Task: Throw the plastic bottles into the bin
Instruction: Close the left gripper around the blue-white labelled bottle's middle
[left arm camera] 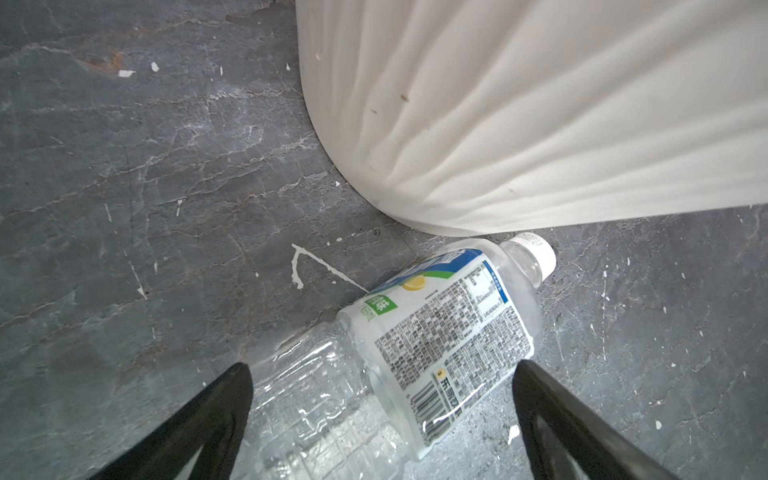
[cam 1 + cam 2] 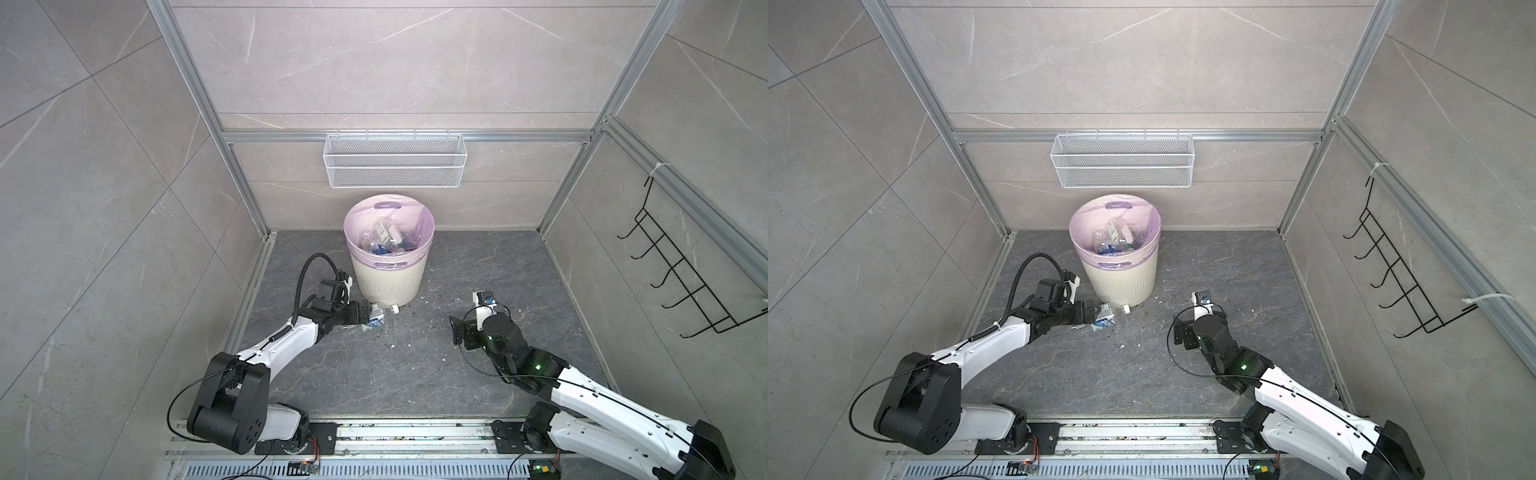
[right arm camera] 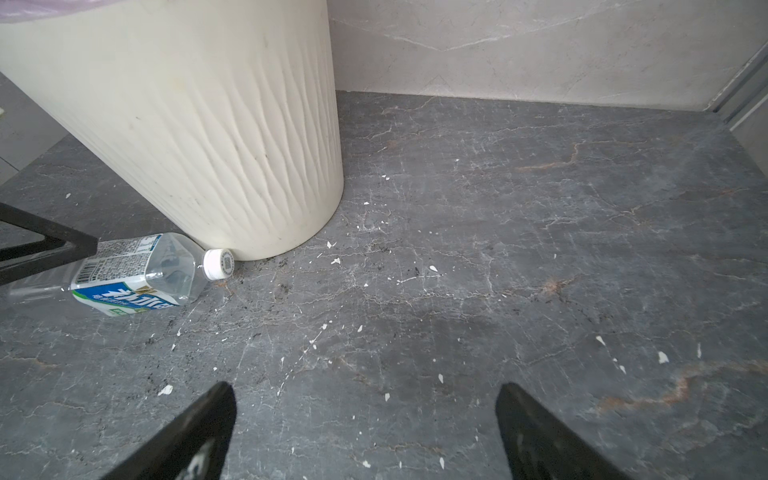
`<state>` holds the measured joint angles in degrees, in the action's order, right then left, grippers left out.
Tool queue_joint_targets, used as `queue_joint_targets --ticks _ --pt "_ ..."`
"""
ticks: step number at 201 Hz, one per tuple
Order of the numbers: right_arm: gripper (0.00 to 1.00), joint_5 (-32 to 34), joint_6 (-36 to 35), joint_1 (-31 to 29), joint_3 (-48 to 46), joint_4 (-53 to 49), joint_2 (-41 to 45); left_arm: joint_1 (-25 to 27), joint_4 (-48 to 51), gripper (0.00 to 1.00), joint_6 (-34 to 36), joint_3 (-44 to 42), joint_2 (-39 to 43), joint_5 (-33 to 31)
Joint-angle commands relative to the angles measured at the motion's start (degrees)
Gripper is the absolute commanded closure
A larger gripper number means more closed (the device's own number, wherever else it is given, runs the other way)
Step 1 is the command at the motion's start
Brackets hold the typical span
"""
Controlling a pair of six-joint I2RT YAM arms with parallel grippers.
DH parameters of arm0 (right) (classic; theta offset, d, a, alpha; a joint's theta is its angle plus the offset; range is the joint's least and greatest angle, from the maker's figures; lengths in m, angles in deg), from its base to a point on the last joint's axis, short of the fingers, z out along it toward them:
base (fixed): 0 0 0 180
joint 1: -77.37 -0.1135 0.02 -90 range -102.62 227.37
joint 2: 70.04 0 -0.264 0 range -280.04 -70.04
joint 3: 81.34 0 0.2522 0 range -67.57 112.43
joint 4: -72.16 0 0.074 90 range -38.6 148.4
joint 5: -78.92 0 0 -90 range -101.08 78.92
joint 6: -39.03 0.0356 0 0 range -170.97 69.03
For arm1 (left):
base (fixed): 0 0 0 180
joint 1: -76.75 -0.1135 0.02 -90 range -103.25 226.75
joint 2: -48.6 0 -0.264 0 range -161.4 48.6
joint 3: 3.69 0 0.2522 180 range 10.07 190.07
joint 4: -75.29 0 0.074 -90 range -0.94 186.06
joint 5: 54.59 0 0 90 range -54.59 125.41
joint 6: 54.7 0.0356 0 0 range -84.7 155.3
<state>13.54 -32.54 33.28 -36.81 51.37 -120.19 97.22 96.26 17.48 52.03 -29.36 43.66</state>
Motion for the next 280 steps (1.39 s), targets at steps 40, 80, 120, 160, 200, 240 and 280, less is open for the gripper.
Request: queue_joint_targets --ticks 40,80,120,160,200,240,280 --pt "0.00 0.9 0.4 0.2 1.5 -0.2 1.2 1.3 0.7 0.00 -2.5 -0.8 2.9 5.0" --pt "0.00 1.0 0.4 0.2 1.5 -0.2 1.5 4.1 3.6 0.00 -2.3 -0.7 3.1 4.9" --pt "0.00 1.1 0.4 0.2 1.5 -0.5 1.9 7.4 6.2 0.00 -2.1 -0.1 2.9 5.4" --pt "0.00 1.0 0.4 0.2 1.5 -0.7 2.3 9.8 11.6 0.00 0.9 3.3 3.4 -0.7" --pt "0.00 1.0 0.4 0.2 1.5 -0.7 2.3 10.6 11.9 0.00 3.5 5.9 -0.7 -4.8" --pt "0.01 1.3 0.4 0.2 1.6 -0.7 1.9 14.3 11.6 0.05 6.2 8.9 -7.3 -9.6" --pt "0.00 1.4 0.4 0.2 1.8 -1.0 1.5 17.2 12.3 0.13 7.4 10.2 -10.8 -13.6"
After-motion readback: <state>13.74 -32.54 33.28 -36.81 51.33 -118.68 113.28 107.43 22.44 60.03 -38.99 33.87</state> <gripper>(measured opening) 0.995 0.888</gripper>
